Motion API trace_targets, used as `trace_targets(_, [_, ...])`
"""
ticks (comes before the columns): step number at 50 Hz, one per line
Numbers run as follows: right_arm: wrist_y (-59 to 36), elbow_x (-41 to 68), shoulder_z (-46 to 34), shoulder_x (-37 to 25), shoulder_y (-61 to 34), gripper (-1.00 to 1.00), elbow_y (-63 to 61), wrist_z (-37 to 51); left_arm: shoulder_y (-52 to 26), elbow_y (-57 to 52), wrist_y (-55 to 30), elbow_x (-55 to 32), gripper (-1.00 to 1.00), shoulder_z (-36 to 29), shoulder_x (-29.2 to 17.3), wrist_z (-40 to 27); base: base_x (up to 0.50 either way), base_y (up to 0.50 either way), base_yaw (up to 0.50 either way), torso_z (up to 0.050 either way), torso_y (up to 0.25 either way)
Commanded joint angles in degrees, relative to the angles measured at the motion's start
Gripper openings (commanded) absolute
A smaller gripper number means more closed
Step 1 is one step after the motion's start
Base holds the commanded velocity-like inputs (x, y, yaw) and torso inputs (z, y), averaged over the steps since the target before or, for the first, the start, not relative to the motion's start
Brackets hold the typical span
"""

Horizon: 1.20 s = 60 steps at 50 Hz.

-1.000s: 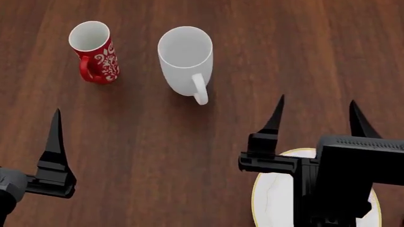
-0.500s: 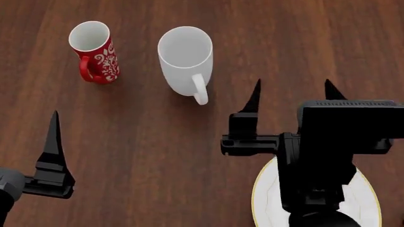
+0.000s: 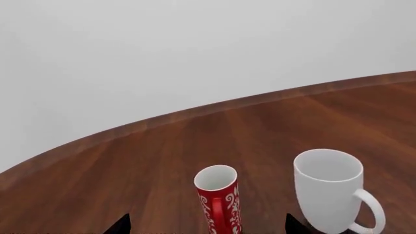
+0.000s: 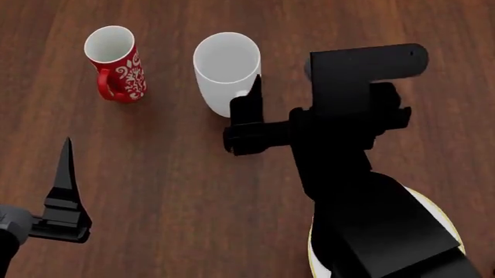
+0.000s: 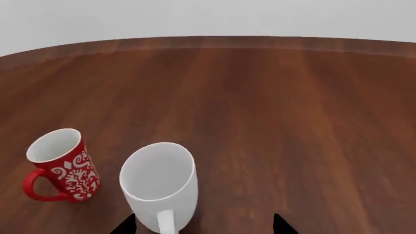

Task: Put the white mug on the plate.

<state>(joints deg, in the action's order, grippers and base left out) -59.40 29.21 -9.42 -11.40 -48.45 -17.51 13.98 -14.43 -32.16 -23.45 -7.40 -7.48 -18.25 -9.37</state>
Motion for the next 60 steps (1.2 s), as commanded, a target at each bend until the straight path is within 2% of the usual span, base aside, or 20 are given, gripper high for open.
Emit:
trace_targets(1, [-3.0, 1.6, -2.2, 1.6, -4.9, 1.00, 5.4, -1.5, -0.2, 0.8, 0.2, 0.1, 1.00, -0.3, -0.1, -0.3, 0.00, 0.00, 0.00, 0.000, 0.000])
trace_targets(24, [-5.3, 3.3, -5.9, 1.9, -6.5, 1.00, 7.5, -2.9, 0.1, -0.1, -0.3, -0.3, 1.00, -0.1, -0.5, -1.2, 0.00, 0.00, 0.00, 0.000, 0.000])
trace_targets(38, [-3.3, 1.7, -9.9, 1.8, -7.8, 1.00, 10.6, -3.9, 0.6, 0.2, 0.1, -0.4, 1.00, 0.0, -0.8, -1.5, 0.00, 0.00, 0.00, 0.000, 0.000])
trace_targets(60, [-0.2, 0.7, -11.2, 1.8, -8.9, 1.00, 17.0, -4.9, 0.2, -0.2, -0.5, -0.3, 1.00, -0.7, -1.1, -2.1, 0.00, 0.00, 0.00, 0.000, 0.000])
